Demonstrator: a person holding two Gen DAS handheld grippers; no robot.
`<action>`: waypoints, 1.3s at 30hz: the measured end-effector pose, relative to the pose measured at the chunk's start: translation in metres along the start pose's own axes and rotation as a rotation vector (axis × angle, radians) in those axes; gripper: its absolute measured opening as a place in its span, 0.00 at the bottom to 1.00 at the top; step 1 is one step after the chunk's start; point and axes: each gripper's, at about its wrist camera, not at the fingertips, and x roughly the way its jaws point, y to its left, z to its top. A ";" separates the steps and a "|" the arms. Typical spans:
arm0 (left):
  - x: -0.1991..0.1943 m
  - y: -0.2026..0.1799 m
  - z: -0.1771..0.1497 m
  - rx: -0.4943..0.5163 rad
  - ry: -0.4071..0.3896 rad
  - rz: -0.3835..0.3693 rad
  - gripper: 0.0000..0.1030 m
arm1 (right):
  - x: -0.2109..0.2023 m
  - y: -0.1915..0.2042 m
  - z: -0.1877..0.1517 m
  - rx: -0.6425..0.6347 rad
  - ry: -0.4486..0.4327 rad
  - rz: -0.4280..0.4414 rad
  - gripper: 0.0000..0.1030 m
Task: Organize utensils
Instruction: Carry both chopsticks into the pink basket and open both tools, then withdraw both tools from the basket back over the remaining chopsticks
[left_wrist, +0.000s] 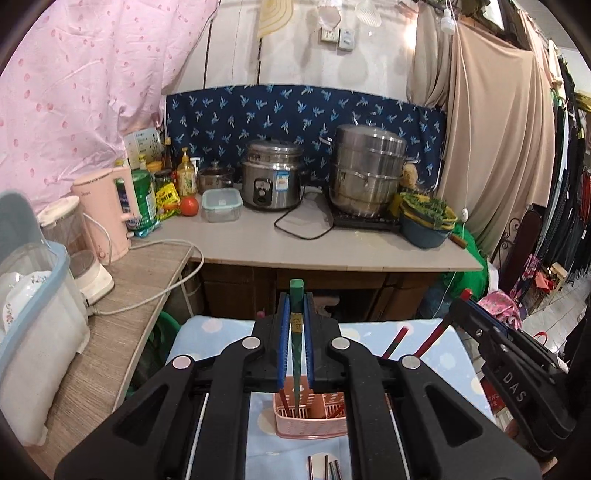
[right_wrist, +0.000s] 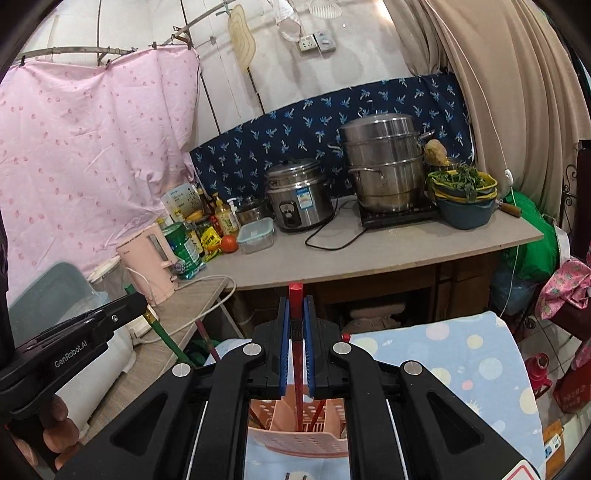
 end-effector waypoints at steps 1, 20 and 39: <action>0.005 0.001 -0.003 -0.002 0.009 0.000 0.07 | 0.003 -0.001 -0.004 -0.001 0.014 -0.001 0.07; -0.052 0.015 -0.063 0.027 0.019 0.049 0.58 | -0.091 0.011 -0.056 -0.038 0.000 -0.032 0.45; -0.094 0.029 -0.181 -0.010 0.147 0.050 0.58 | -0.137 0.017 -0.198 -0.096 0.182 -0.103 0.49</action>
